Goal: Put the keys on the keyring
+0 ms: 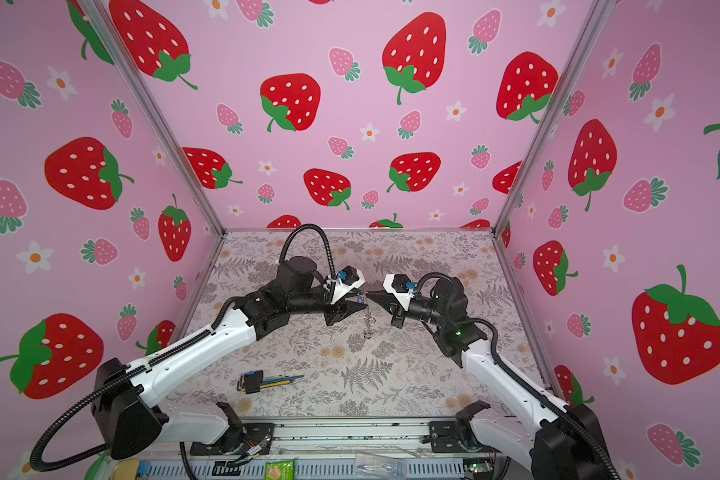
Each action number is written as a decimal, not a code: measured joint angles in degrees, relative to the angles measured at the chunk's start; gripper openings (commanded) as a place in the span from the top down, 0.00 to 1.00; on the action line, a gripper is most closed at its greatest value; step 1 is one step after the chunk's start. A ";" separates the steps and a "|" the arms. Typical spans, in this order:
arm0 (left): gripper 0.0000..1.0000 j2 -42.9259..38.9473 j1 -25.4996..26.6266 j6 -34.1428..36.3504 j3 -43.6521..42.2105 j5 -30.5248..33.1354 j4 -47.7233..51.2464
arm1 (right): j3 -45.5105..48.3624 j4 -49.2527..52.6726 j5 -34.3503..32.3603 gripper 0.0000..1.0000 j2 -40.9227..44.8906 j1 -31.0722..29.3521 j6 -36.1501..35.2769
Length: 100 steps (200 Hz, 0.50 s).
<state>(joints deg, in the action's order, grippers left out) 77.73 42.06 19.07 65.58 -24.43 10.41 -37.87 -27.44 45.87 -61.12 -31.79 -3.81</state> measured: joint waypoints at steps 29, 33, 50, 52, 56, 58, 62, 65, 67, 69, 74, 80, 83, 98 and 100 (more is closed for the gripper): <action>0.59 0.00 0.22 -0.87 0.00 0.42 -0.42 | 0.00 0.02 -0.50 1.00 0.00 0.00 0.02; 0.59 0.00 0.28 -0.96 0.00 0.42 -0.46 | 0.00 0.02 -0.61 1.00 -0.02 0.00 0.02; 0.59 0.00 0.63 -1.33 0.00 0.42 -0.63 | 0.00 0.04 -1.20 1.00 -0.09 0.00 0.04; 0.60 0.00 0.68 -1.33 0.00 0.42 -0.66 | 0.00 0.04 -1.29 1.00 -0.11 0.00 0.07; 0.60 0.00 0.74 -1.38 0.00 0.42 -0.72 | 0.00 0.04 -1.44 1.00 -0.11 0.00 0.04; 0.61 0.00 0.79 -1.38 0.00 0.42 -0.76 | 0.00 0.04 -1.51 1.00 -0.11 0.00 0.07; 0.62 0.00 0.87 -1.46 0.00 0.42 -0.85 | 0.00 0.04 -1.62 1.00 -0.13 0.00 0.04; 0.62 0.00 0.94 -1.44 0.00 0.44 -0.94 | 0.00 0.04 -1.73 1.00 -0.11 0.00 0.07; 0.62 0.00 0.96 -1.57 0.00 0.42 -0.96 | 0.00 0.04 -1.79 1.00 -0.11 0.00 0.04; 0.63 0.00 0.98 -1.60 0.00 0.42 -1.01 | 0.00 0.04 -1.86 1.00 -0.13 0.00 0.07; 0.64 0.00 1.01 -1.60 0.00 0.42 -1.11 | 0.00 0.04 -1.99 1.00 -0.11 0.00 0.07; 0.64 0.00 1.07 -1.60 0.00 0.44 -1.22 | 0.00 0.04 -2.16 1.00 -0.11 0.00 0.07; 0.65 0.00 1.07 -1.62 0.00 0.46 -1.27 | 0.00 0.04 -2.23 1.00 -0.11 0.00 0.04; 0.68 0.00 1.07 -1.62 0.00 0.44 -1.29 | 0.00 0.04 -2.60 1.00 -0.11 0.00 0.09; 0.68 0.00 1.07 -1.66 0.00 0.42 -1.31 | 0.00 0.04 -2.62 1.00 -0.11 0.00 0.09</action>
<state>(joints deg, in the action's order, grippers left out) 77.73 43.13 17.41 65.58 -24.01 9.10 -37.87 -27.40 43.24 -61.23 -31.79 -3.73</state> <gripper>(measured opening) 0.337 0.046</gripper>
